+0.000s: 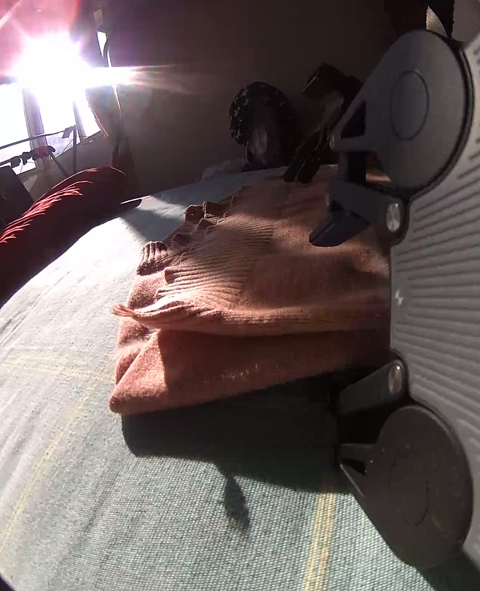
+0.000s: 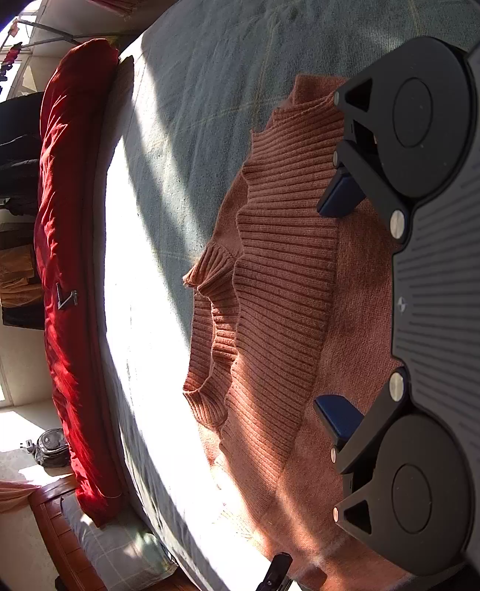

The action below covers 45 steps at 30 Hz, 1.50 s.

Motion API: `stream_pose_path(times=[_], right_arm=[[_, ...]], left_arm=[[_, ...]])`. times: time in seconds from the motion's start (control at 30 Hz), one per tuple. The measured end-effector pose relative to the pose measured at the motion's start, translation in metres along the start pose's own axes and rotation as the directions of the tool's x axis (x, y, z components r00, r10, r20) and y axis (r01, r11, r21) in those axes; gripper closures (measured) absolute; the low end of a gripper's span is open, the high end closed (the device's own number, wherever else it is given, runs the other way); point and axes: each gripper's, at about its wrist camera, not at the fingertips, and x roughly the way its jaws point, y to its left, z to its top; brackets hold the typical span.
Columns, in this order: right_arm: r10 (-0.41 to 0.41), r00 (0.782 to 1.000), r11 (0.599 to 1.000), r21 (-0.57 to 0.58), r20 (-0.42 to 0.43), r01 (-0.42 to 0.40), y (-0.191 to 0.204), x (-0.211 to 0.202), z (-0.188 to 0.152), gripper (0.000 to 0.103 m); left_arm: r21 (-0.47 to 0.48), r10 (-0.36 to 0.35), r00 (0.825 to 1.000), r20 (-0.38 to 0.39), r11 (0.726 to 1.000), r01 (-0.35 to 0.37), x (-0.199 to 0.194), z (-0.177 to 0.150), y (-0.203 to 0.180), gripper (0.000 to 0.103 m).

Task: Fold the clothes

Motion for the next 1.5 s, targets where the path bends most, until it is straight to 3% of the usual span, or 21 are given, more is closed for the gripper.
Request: stream_pose_path(times=[0.03, 0.27, 0.43, 0.6, 0.77, 1.17, 1.5], right_arm=[[0.0, 1.0, 1.0, 0.003, 0.0, 0.0, 0.0, 0.0, 0.0, 0.0], [0.028, 1.0, 1.0, -0.003, -0.003, -0.028, 0.003, 0.001, 0.0, 0.0], [0.183, 0.982, 0.981, 0.08, -0.054, -0.179, 0.014, 0.017, 0.009, 0.0], [0.343, 0.935, 0.93, 0.174, -0.093, -0.324, 0.025, 0.033, 0.019, 0.0], [0.495, 0.861, 0.85, 0.272, -0.115, -0.452, 0.035, 0.049, 0.03, 0.0], [0.408, 0.912, 0.88, 0.287, -0.042, -0.38, 0.037, 0.073, 0.046, 0.0], [0.435, 0.896, 0.871, 0.294, -0.089, -0.394, 0.041, 0.047, 0.047, 0.0]], left_arm=[[-0.007, 0.01, 1.0, -0.003, 1.0, -0.01, 0.002, 0.003, 0.001, 0.06], [0.027, 0.03, 0.999, 0.021, 0.999, -0.03, 0.003, -0.001, -0.003, 0.062], [0.028, 0.034, 0.999, 0.028, 0.999, -0.035, 0.003, -0.004, -0.005, 0.062], [0.051, 0.068, 0.997, 0.038, 0.996, -0.07, 0.001, -0.007, -0.007, 0.062], [0.066, 0.088, 0.994, 0.067, 0.993, -0.093, 0.001, -0.011, -0.013, 0.062], [0.088, 0.113, 0.99, 0.087, 0.989, -0.12, 0.006, -0.014, -0.018, 0.062], [0.097, 0.116, 0.987, 0.107, 0.987, -0.126, 0.006, -0.018, -0.017, 0.062]])
